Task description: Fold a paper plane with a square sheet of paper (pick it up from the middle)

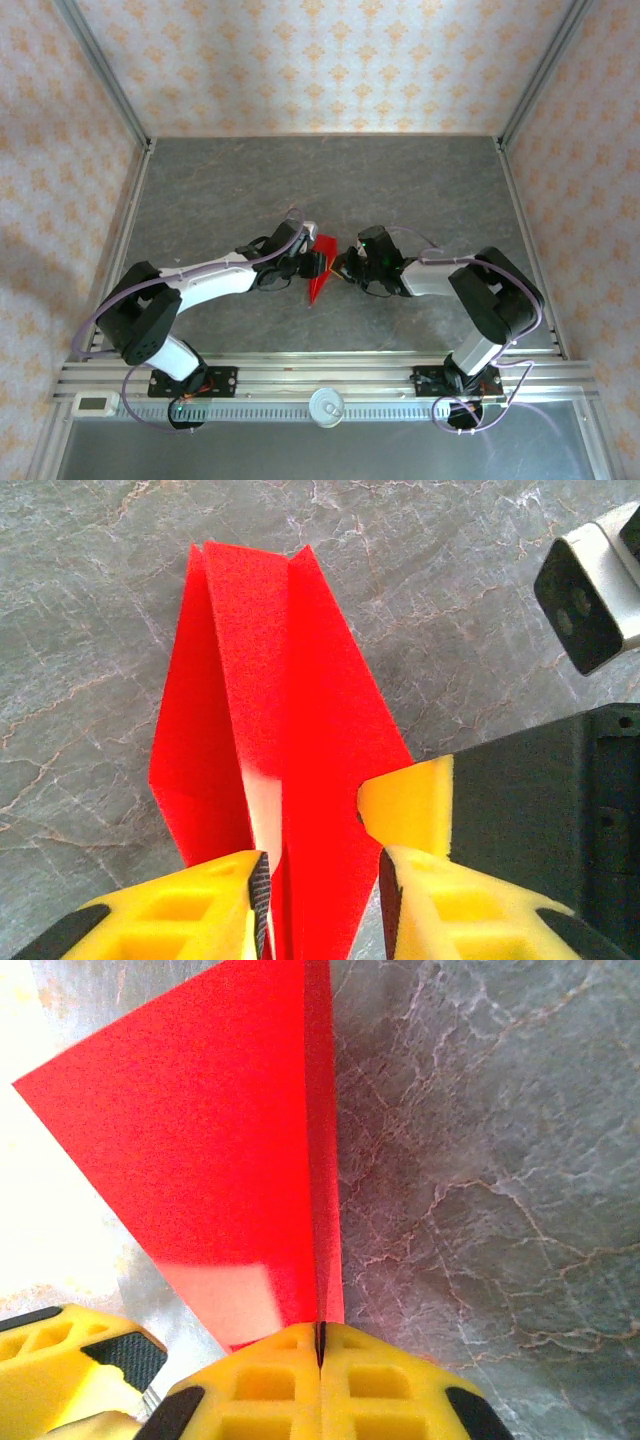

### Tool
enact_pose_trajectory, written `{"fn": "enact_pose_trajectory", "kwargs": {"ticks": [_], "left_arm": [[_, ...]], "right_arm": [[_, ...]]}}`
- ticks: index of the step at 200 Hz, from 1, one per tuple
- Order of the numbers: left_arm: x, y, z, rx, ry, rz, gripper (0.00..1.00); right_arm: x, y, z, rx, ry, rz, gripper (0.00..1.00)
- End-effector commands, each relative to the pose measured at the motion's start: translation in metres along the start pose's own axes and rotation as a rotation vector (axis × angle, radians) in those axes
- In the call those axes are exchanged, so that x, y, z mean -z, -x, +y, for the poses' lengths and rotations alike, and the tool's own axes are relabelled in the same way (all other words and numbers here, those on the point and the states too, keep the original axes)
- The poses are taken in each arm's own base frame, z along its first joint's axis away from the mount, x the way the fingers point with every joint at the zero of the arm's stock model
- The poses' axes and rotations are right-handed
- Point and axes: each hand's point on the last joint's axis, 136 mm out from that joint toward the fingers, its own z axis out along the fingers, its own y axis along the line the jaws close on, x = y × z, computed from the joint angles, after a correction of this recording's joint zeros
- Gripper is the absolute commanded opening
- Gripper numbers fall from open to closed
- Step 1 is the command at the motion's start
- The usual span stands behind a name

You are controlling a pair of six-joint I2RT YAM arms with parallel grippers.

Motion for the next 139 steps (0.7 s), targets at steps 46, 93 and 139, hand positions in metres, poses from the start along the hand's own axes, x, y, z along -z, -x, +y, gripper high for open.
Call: {"fn": "enact_pose_trajectory", "kwargs": {"ticks": [46,93,139], "left_arm": [[-0.003,-0.017,0.012,-0.006,0.046,0.047,0.4],[-0.012,-0.027,0.018,-0.011,0.06,0.092,0.42],[-0.018,-0.034,0.015,-0.024,0.037,0.117,0.39]], "right_arm": [[-0.003,0.0,0.0,0.0,0.009,-0.002,0.04],[-0.005,0.0,-0.001,-0.001,0.006,-0.001,0.04],[-0.005,0.0,-0.002,-0.002,0.002,-0.001,0.04]]}}
